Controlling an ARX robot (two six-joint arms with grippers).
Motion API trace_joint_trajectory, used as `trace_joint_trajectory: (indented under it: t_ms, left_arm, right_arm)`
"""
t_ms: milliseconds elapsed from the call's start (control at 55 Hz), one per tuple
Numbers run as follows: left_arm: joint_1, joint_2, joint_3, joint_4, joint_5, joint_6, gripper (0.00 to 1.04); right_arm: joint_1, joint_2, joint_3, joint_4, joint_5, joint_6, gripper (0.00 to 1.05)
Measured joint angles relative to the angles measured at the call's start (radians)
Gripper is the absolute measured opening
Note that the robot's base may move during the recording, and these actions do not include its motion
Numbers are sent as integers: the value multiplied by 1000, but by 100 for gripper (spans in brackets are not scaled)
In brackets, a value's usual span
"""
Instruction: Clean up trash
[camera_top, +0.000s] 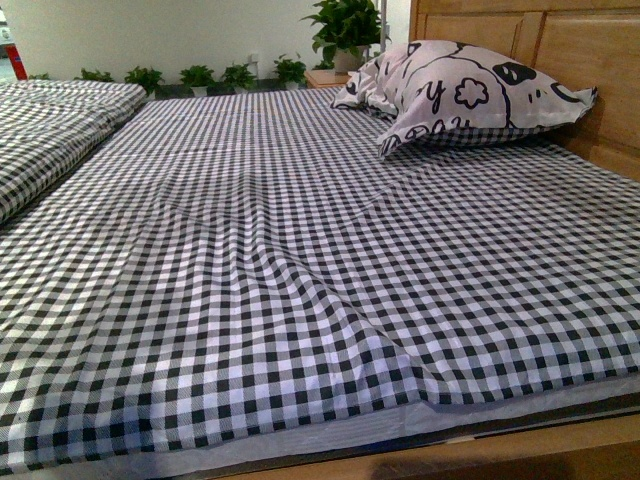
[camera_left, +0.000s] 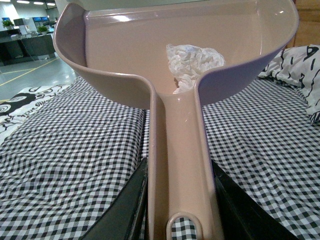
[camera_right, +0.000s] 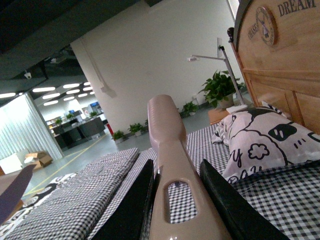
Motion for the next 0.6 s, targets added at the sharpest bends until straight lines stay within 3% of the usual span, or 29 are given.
trace_joint_trajectory:
  t_ms: [600]
  left_arm:
    - [0,0,0,0,0,0,29]
  right_arm:
    - [0,0,0,0,0,0,23]
